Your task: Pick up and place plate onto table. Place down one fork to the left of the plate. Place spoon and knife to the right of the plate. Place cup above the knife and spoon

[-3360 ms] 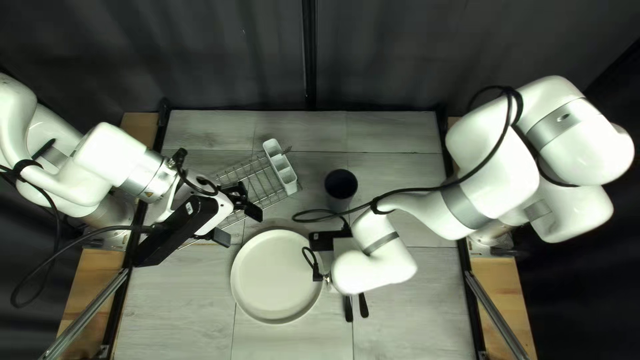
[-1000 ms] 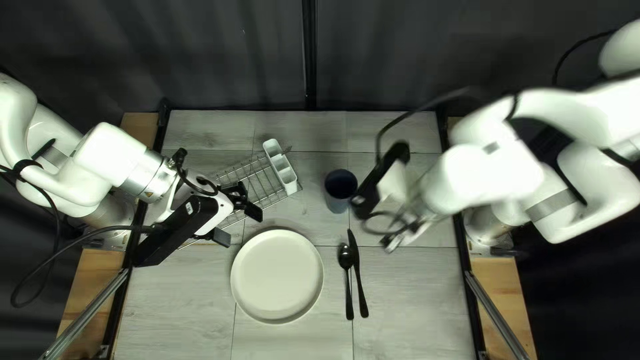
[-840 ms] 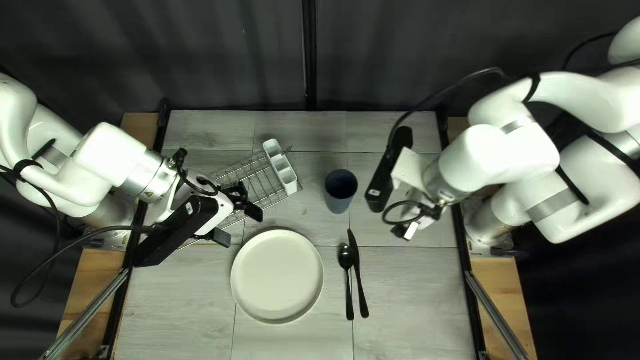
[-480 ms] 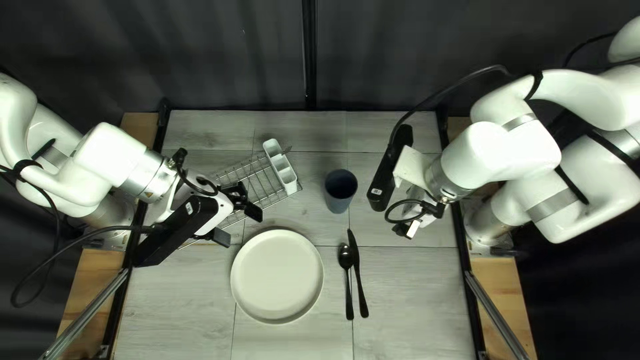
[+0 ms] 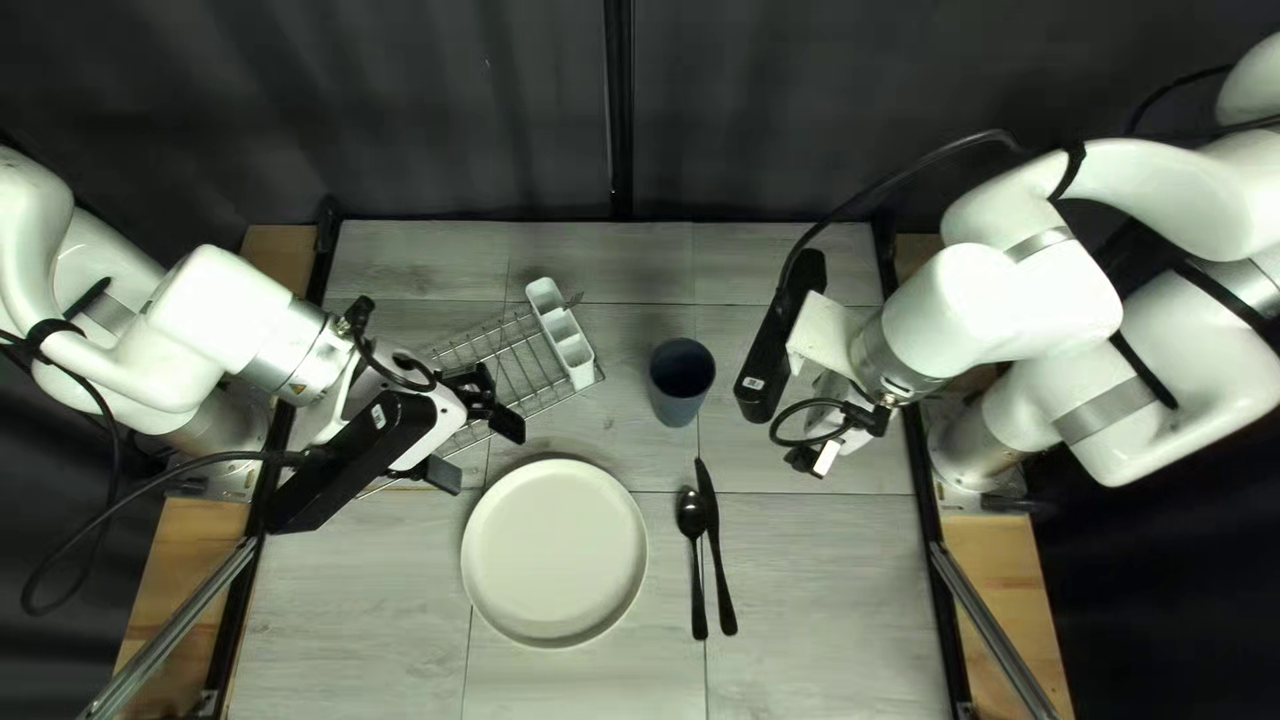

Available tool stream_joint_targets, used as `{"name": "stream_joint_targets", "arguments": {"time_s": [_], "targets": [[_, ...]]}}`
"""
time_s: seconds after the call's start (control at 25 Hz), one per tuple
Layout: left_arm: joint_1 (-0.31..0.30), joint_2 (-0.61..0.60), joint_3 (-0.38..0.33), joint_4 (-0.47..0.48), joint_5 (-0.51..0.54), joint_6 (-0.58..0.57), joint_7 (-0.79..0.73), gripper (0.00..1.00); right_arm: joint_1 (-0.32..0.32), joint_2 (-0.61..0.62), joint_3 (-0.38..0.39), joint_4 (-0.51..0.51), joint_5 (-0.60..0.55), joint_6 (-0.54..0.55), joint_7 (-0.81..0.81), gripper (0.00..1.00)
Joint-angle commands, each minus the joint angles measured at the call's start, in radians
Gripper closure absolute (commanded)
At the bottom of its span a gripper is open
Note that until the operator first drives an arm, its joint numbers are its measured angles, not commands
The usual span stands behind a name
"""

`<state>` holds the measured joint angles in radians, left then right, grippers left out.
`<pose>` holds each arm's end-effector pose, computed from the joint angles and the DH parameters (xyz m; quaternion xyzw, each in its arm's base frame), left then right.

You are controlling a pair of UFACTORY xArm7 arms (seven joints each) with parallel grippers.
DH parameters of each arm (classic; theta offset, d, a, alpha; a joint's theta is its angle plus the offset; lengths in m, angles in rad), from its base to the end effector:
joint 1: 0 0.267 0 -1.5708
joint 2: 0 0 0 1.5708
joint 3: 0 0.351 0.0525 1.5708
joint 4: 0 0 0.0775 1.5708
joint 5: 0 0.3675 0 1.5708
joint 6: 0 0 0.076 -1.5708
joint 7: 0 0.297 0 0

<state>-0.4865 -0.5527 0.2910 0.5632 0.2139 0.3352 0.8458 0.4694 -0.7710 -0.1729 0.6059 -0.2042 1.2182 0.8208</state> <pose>0.4793 -0.0995 0.3336 -0.7663 0.5219 -0.3573 0.1124 0.2923 0.0490 0.2760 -0.9735 0.2122 -0.0851 0.0102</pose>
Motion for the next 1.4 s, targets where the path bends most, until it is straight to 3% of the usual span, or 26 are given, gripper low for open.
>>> {"name": "stream_joint_targets", "arguments": {"time_s": [0.04, 0.24, 0.52, 0.72, 0.92, 1.24, 1.4], "targets": [[0.051, 0.084, -0.027, 0.203, -0.020, 0.250, -0.098, 0.00, 0.000, 0.000, 0.000, 0.000, 0.000, 0.000, 0.000, 0.00], [0.101, 0.038, -0.095, 0.297, -0.004, 0.486, -0.212, 0.00, 0.000, 0.000, 0.000, 0.000, 0.000, 0.000, 0.000, 0.00], [0.130, -0.106, -0.079, 0.320, -0.020, 0.710, -0.208, 0.00, 0.000, 0.000, 0.000, 0.000, 0.000, 0.000, 0.000, 0.00], [0.177, -0.156, -0.034, 0.310, 0.003, 0.757, -0.190, 0.00, 0.000, 0.000, 0.000, 0.000, 0.000, 0.000, 0.000, 0.00], [0.127, -0.179, 0.151, 0.272, -0.040, 0.694, 0.031, 0.00, 0.000, 0.000, 0.000, 0.000, 0.000, 0.000, 0.000, 0.00], [0.123, -0.184, 0.162, 0.265, -0.051, 0.688, 0.035, 0.00, 0.000, 0.000, 0.000, 0.000, 0.000, 0.000, 0.000, 0.00], [0.190, -0.231, 0.124, 0.293, -0.023, 0.819, -0.011, 0.00, 0.000, 0.000, 0.000, 0.000, 0.000, 0.000, 0.000, 0.00]]}}
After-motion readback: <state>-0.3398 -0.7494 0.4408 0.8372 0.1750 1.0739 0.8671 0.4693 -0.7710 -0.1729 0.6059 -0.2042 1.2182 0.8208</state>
